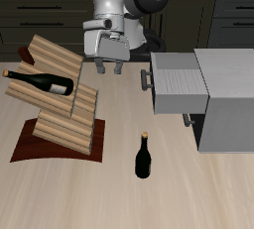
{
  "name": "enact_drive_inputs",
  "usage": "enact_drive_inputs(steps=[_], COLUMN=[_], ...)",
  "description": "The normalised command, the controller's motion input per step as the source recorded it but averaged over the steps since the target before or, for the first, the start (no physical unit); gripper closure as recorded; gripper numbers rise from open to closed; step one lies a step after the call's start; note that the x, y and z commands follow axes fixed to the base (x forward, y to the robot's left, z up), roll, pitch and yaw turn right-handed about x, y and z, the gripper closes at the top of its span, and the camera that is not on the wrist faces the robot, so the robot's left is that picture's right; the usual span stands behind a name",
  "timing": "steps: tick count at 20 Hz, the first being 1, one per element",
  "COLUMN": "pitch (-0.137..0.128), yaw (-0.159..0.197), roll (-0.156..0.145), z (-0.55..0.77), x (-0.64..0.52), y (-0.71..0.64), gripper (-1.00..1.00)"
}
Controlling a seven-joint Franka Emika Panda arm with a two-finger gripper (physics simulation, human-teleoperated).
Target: Place the wine bottle from the drawer onto the top layer of the wine rack and close the drawer
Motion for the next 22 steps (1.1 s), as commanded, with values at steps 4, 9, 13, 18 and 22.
enact_drive_inputs(steps=[4,9,13,18,22], pitch=[-0.04,-0.033,-0.042,-0.012,-0.013], yaw=[0.003,-0.007,-0.003,-0.031,-0.007], roll=[0.006,0.025,0.039,0.067,0.051], z=[-0.05,-0.07,0.0,-0.06,-0.1], x=[0.19,0.15,0.07,0.08,0.04], y=[0.14,0.25,0.25,0.38,0.36], gripper=[-1.0,-1.0,-1.0,-1.0,-1.0])
